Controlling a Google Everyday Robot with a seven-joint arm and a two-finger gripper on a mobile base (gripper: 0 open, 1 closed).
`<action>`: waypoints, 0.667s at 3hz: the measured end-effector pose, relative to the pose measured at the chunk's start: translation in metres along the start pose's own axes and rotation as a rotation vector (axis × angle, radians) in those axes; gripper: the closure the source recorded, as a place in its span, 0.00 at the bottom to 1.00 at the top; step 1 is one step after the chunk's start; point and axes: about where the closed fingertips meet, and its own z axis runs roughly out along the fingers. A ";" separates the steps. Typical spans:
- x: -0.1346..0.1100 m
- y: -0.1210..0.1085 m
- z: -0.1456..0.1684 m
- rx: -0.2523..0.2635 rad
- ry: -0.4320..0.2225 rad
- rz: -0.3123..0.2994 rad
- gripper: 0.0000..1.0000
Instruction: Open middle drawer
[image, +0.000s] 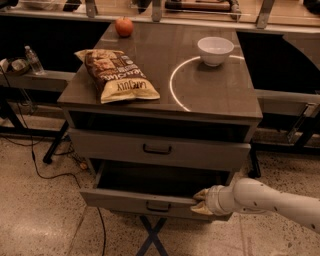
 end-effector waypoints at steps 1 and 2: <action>0.000 0.000 0.000 0.000 0.000 0.000 1.00; 0.005 0.023 -0.016 -0.021 0.031 0.012 1.00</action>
Offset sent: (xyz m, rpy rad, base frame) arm -0.1405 -0.0367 0.0291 -0.1205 0.1545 -0.0196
